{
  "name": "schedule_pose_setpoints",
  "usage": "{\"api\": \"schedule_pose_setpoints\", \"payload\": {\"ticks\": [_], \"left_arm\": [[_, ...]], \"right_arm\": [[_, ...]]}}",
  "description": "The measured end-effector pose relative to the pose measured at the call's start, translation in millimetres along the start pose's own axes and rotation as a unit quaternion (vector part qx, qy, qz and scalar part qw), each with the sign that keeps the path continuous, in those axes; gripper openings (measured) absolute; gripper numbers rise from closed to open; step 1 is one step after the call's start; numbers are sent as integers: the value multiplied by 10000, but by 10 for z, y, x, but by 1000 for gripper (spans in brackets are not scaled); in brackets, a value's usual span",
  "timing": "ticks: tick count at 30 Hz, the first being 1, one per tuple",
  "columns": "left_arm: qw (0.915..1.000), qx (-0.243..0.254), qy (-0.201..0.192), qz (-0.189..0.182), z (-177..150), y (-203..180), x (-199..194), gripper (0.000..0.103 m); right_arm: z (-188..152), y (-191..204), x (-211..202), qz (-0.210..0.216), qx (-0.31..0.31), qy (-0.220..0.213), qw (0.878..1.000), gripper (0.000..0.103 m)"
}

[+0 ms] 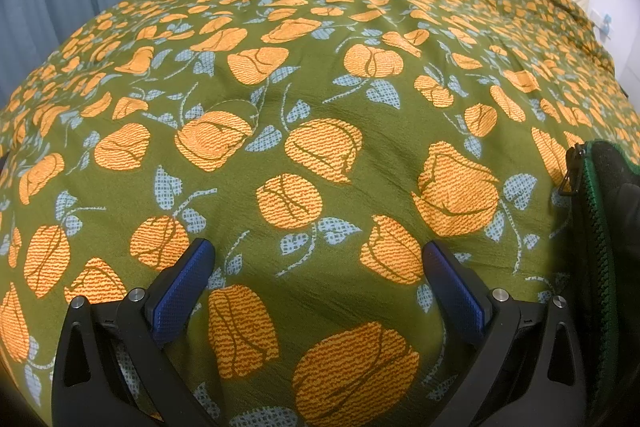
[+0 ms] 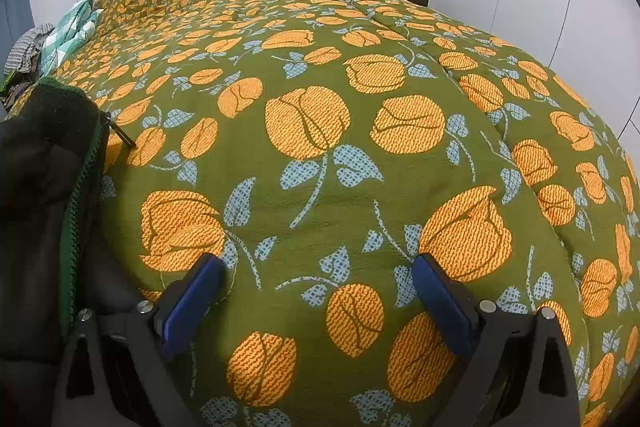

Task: Fold large clothes

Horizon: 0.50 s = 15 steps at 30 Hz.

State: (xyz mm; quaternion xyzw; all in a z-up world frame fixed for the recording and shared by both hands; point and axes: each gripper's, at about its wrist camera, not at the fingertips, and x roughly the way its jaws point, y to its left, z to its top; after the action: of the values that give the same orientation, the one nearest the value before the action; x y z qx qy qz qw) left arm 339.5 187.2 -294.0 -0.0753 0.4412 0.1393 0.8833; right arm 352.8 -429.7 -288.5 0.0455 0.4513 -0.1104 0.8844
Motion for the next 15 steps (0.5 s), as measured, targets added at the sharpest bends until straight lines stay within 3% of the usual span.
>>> {"api": "schedule_pose_setpoints", "payload": {"ticks": [4, 7, 12, 15], "left_arm": [[10000, -7, -8, -6, 5, -2, 5, 103], [9999, 56, 107, 65, 50, -42, 56, 103], [9991, 103, 369, 163, 98, -77, 47, 103], [9969, 408, 605, -280, 152, 10, -40, 102]], "right_arm": [[16, 3, -14, -24, 25, 98, 9999, 99], [70, -25, -33, 136, -87, 451, 9989, 99], [36, -291, -424, 1151, 380, 386, 9919, 99], [-178, -431, -890, 1457, 489, 102, 9881, 99]]}}
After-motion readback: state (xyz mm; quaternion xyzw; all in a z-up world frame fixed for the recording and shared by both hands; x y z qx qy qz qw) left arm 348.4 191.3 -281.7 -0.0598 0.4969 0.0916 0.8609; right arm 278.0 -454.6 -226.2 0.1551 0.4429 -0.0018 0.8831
